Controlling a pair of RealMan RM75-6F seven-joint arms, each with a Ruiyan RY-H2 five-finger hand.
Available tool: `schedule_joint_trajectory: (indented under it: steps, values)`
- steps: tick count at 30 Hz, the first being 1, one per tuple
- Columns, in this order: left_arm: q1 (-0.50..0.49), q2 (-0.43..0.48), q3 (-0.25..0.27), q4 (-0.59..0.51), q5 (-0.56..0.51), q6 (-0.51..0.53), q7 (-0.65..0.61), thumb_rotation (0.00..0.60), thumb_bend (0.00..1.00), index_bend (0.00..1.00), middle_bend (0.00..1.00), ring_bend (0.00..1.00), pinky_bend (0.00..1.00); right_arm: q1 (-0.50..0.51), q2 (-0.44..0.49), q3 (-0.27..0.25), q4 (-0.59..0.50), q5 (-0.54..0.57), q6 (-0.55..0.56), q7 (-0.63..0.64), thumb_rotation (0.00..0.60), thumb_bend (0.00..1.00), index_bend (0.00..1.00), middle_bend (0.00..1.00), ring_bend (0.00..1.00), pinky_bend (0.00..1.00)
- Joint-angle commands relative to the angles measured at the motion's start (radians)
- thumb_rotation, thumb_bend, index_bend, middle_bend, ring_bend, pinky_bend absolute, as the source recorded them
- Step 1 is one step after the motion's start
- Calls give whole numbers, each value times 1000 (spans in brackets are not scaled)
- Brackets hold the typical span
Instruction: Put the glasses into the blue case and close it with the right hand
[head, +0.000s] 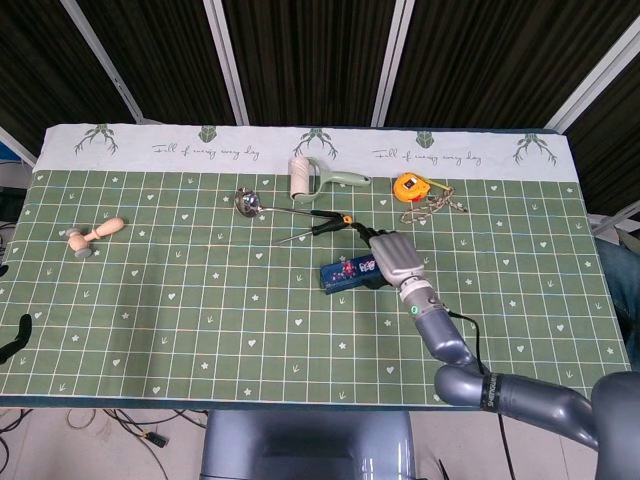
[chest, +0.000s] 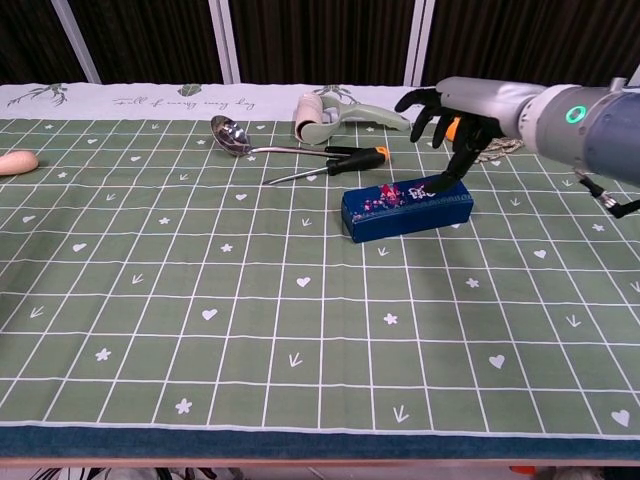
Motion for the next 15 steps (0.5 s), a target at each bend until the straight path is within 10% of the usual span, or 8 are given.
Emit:
schedule_joint_trajectory:
  steps: [1, 15]
  values:
    - [0, 0, 0, -2, -1, 1, 1, 600, 374, 150, 7, 0, 0, -74, 81, -30, -89, -84, 72, 56, 600, 233, 47, 217, 269, 318]
    - [-1, -11, 3, -2, 15, 15, 34, 600, 374, 150, 7, 0, 0, -426, 411, -275, -370, -418, 430, 112, 600, 223, 39, 170, 206, 281]
